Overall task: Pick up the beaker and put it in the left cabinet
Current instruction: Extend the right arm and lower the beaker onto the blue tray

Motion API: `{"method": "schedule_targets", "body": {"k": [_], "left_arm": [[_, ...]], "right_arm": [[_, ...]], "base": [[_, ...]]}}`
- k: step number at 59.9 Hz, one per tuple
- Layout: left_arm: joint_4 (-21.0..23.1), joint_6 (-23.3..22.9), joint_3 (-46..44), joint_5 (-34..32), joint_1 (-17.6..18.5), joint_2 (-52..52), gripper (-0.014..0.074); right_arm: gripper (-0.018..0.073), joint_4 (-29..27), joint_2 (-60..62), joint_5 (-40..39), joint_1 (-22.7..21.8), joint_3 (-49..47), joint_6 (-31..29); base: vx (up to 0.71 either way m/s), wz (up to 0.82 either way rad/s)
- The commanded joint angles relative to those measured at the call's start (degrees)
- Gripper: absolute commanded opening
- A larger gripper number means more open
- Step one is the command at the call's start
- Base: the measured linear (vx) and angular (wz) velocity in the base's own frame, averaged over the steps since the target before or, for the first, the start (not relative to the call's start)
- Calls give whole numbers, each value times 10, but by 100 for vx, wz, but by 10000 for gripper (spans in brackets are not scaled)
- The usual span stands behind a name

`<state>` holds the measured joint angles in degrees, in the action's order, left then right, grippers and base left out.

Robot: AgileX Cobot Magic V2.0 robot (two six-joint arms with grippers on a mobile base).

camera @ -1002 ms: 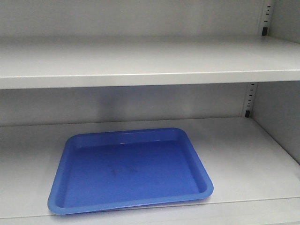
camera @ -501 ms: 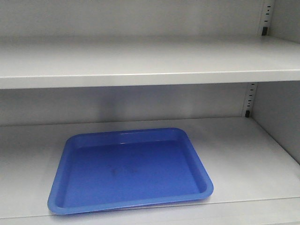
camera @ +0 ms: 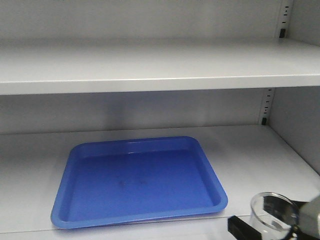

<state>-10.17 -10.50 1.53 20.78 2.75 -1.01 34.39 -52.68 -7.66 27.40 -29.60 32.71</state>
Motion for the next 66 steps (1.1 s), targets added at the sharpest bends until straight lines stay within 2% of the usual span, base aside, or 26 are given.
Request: {"method": "schedule_targets", "body": {"k": [1,23,35,49,55,66], "left_arm": [[-2,-2,-9,-43,3,-6,3],[-2,-2,-9,-43,3,-6,3],[-2,-2,-9,-43,3,-6,3],[-2,-2,-9,-43,3,-6,3],[-2,-2,-9,-43,3,-6,3],[-2,-2,-9,-43,3,-6,3]], "right_arm": [[-3,4,-56,-103,-2,-58,0],[-3,4,-301,-195,-1,-242,0],[-2,6,-421,-203,-1,-332,0],[5,7,-505,-203,-1,-411,-1],[30,7,-518,-202,-1,-427,-4],[159,8,-523,-199,-1,-428,-9]], "base": [[0,0],[0,0],[0,0],[0,0],[0,0],[0,0]]}}
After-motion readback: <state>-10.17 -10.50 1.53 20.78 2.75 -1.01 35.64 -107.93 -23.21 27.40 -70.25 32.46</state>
